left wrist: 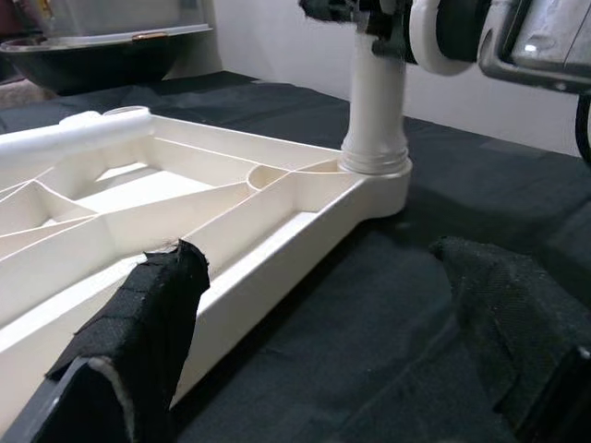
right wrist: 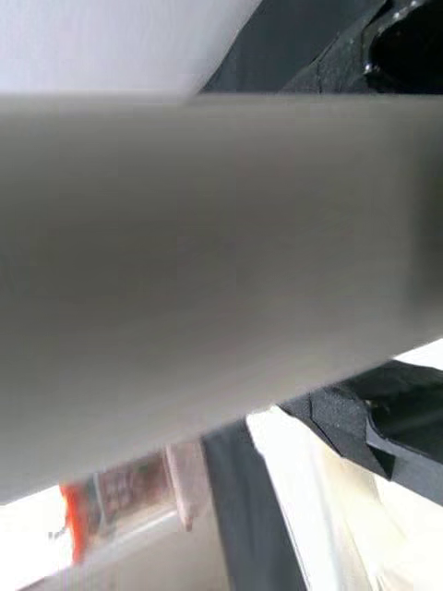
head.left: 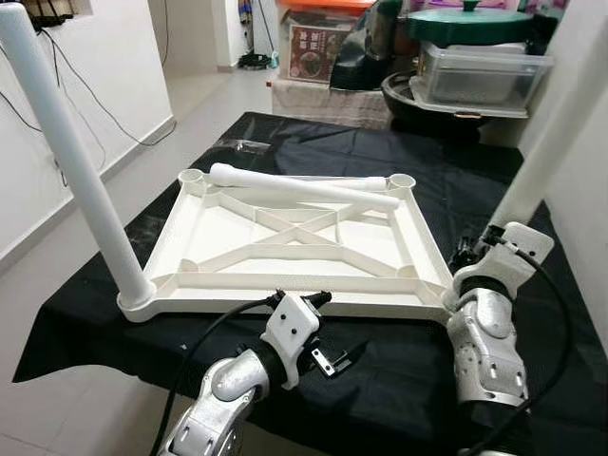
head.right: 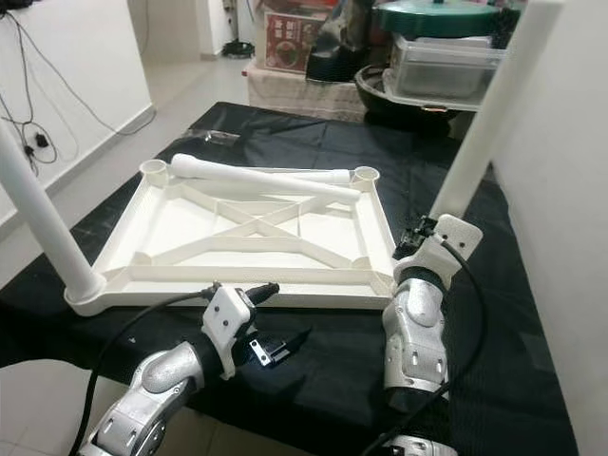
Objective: Building children table
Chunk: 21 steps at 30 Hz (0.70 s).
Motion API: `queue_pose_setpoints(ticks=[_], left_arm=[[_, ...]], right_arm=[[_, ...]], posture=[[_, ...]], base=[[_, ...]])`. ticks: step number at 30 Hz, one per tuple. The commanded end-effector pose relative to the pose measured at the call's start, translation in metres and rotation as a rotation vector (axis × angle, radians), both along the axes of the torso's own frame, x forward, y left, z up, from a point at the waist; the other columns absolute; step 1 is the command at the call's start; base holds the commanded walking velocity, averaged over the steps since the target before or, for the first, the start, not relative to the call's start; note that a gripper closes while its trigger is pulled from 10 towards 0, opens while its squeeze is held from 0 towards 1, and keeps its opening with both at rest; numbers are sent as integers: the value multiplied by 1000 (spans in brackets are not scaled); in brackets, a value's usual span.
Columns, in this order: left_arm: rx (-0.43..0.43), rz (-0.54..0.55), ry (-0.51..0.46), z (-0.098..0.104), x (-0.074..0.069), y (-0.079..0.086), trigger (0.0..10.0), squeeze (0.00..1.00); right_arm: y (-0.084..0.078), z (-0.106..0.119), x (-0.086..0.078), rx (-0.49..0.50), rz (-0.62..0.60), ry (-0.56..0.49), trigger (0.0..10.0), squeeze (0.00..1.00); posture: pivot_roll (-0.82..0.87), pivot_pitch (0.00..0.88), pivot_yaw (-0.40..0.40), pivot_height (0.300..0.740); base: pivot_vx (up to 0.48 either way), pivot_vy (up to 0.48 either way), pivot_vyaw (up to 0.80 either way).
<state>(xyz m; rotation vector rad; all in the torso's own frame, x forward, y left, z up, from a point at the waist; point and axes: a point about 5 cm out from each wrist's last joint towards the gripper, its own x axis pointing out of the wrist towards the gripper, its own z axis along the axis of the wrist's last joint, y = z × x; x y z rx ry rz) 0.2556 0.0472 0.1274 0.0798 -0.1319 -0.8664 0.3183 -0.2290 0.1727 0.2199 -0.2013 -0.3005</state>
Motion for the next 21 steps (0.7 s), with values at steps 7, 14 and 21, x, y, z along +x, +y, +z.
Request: queue_pose_setpoints(ticks=[7,14,21], left_arm=[[6,-9,-8,-1,2,-3,10000,0],[5,-3,-12,0,2,-3,10000,0],[3,-2,-14,1,1,-3,10000,0]], right_arm=[[6,16,-22,19,894,-53,10000,0],[23,11,-28,-106,1214,42,10000,0],[43,4,-15,-218,1300,113,0,0]], posture=[[65,0,-40,740],[75,0,-43,740],[81,0,-45,740]], base=[[0,0,0],[0,0,0],[0,0,0]])
